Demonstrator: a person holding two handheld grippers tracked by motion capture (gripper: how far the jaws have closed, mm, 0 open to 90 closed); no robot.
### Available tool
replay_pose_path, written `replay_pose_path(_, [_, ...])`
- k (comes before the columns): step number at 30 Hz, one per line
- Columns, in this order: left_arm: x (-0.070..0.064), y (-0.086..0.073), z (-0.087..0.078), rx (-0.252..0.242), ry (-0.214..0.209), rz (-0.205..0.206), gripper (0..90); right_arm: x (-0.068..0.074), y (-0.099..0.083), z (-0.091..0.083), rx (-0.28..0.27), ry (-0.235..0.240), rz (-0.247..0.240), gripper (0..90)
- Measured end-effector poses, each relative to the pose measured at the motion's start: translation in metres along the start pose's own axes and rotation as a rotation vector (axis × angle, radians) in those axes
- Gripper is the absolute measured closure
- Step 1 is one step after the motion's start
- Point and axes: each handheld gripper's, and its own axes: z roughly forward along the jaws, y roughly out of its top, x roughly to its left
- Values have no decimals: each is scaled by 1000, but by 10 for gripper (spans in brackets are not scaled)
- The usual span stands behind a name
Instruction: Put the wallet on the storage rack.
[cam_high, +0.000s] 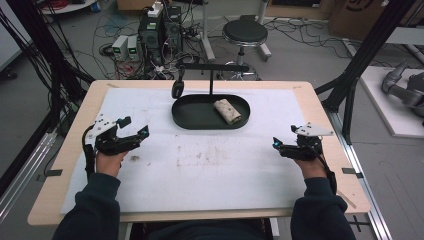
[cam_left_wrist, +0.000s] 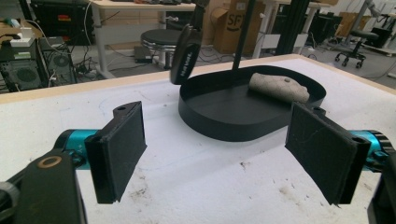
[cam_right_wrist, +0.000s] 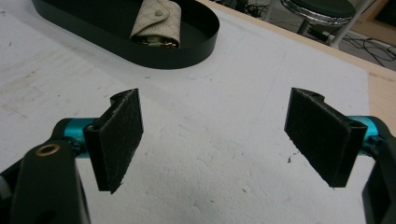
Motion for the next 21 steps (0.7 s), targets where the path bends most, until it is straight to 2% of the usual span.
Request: replay_pose_path(21, [2,-1,0,6,9,-2,197,0,0,3,3,4,-10,199])
